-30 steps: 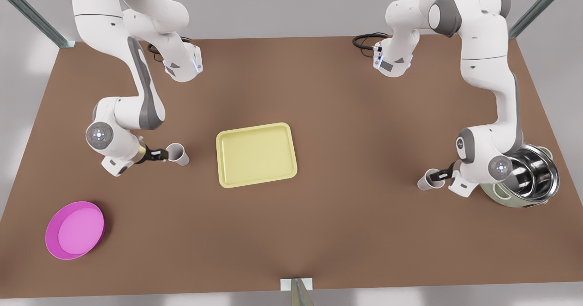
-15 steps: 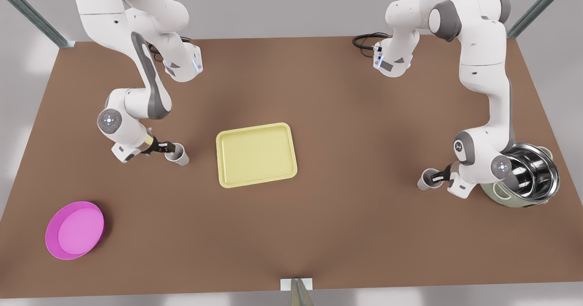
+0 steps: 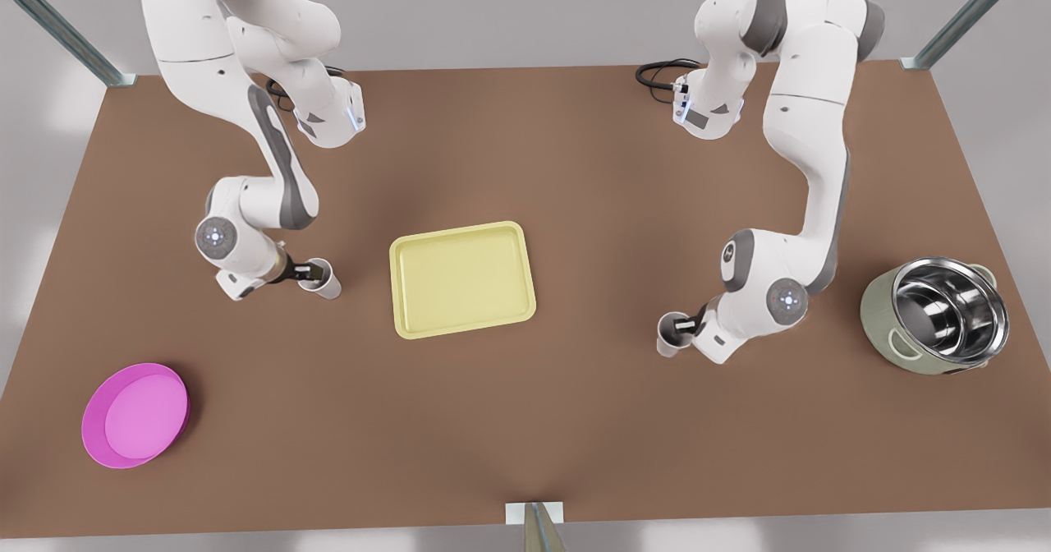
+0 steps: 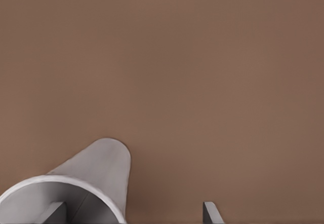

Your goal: Use both arms to respectively pick up the white IKEA cups from the middle-left and middle-right positions, then place the white IKEA cups onto the middle-middle tray, ensuring that the cups remain upright and do not tip over

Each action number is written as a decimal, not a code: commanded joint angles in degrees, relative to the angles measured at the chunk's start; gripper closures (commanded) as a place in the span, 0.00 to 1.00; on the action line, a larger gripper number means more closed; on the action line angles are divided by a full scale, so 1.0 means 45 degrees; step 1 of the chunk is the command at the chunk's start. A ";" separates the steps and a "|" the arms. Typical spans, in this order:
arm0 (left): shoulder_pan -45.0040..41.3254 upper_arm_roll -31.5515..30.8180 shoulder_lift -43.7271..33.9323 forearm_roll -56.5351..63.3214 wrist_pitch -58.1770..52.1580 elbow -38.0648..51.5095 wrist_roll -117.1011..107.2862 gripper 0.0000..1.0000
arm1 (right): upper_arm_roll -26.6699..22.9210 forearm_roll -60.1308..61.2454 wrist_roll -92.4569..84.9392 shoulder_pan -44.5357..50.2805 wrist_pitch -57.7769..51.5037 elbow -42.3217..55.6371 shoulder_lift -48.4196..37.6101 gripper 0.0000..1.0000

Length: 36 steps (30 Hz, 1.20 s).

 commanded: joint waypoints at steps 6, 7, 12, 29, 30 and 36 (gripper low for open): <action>-0.4313 -0.0665 0.2622 0.0022 -0.0136 0.4346 -1.4023 0.79 | -0.0002 0.0022 -0.0113 -0.0095 0.0526 -0.0001 0.0542 0.04; -0.4567 -0.0899 0.2993 0.0022 -0.0136 0.4893 -1.4744 0.79 | -0.0002 0.0022 -0.0132 -0.0095 0.0526 0.0019 0.0542 0.07; -0.5837 -0.1582 0.2916 0.0217 0.0916 0.3489 -1.5625 0.79 | -0.0002 0.0022 -0.0424 -0.0095 0.0389 0.0175 0.0562 0.60; -0.5369 -0.2111 0.2955 0.0804 0.2481 0.2355 -1.5821 0.00 | 0.0115 0.2190 0.6098 0.4495 -0.1954 0.4999 0.1948 0.79; -0.5329 -0.2130 0.2858 0.0804 0.2208 0.2374 -1.5821 0.00 | 0.0135 0.2210 0.6489 0.4710 -0.1935 0.5175 0.2144 0.79; -0.5134 -0.2326 0.2467 0.0804 0.1446 0.2140 -1.5879 0.00 | 0.0135 0.2776 0.6508 0.5784 -0.1075 0.5136 0.2983 0.79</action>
